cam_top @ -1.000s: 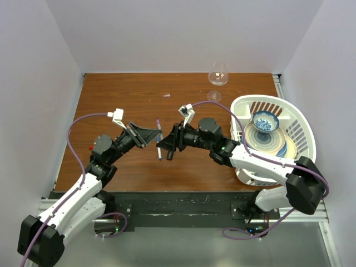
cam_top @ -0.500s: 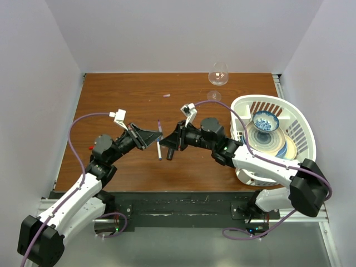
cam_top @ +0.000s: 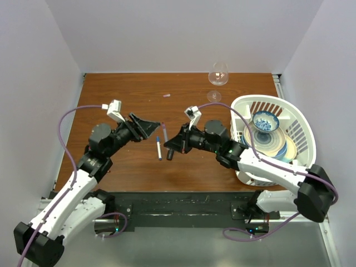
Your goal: Insert the pens into the pen caps
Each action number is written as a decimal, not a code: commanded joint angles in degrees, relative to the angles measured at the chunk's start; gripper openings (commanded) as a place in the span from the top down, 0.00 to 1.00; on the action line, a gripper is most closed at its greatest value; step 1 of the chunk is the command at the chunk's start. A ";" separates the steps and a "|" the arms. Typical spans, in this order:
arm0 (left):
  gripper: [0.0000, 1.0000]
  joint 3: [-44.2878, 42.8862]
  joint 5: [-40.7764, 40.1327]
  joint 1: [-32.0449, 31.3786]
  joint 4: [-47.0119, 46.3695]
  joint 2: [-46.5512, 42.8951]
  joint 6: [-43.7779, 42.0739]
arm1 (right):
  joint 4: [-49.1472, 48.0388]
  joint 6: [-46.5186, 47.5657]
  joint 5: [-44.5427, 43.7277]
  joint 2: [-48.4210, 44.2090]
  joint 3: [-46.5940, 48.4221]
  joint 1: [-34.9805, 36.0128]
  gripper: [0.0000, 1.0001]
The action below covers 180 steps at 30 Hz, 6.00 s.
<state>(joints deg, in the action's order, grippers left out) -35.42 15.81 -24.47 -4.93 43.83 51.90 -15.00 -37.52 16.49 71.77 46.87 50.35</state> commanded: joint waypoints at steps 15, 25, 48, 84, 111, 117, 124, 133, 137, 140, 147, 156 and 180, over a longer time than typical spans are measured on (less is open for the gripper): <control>0.19 -21.10 -42.79 14.53 57.90 13.20 18.21 | 11.93 9.74 -8.05 -20.17 -5.83 0.19 1.00; 0.24 -16.18 -43.33 18.32 54.45 16.54 19.18 | 14.57 12.91 -13.33 -21.23 -4.69 3.88 1.00; 0.29 -42.18 -3.87 18.14 -5.87 59.67 -16.92 | 24.75 15.45 -17.36 -23.69 3.31 3.88 1.00; 0.33 -78.49 11.70 13.04 -5.80 104.53 -18.59 | 25.37 16.95 -22.47 -18.50 7.45 3.79 1.00; 0.46 -68.29 -6.82 5.49 13.53 94.15 -38.54 | 29.42 12.82 -20.80 -29.49 2.88 3.88 1.00; 0.51 -73.03 -13.00 2.59 17.49 96.79 -41.70 | 28.89 11.33 -20.10 -30.02 2.35 3.88 1.00; 0.54 -73.48 -15.28 -0.05 17.58 97.23 -43.99 | 29.77 11.85 -20.80 -30.11 2.96 3.88 1.00; 0.72 -72.69 -21.08 -1.63 21.45 96.88 -42.41 | 30.38 11.50 -20.18 -31.07 3.05 3.97 1.00; 0.89 -71.03 -22.85 -1.72 23.91 96.00 -40.04 | 31.96 12.29 -20.18 -31.42 3.75 3.97 1.00; 1.00 -66.38 -23.81 -1.72 25.41 92.76 -35.74 | 32.93 12.03 -20.71 -31.78 3.14 3.88 1.00; 1.00 -36.87 -9.26 -1.63 5.79 63.03 -19.69 | 32.32 9.05 -20.01 -32.92 -1.25 3.88 1.00; 1.00 -1.42 -0.52 -3.30 -36.27 25.90 2.23 | 18.27 6.67 -14.84 -26.60 -7.05 3.97 1.00; 1.00 6.77 0.18 -6.38 -55.19 17.42 9.71 | -5.65 2.10 -16.40 -9.28 -5.48 7.13 1.00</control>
<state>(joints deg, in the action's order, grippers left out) -29.15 15.79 -30.33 -55.72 61.91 61.58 -16.36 -34.74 1.02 62.72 38.98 57.17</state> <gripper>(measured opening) 0.089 0.067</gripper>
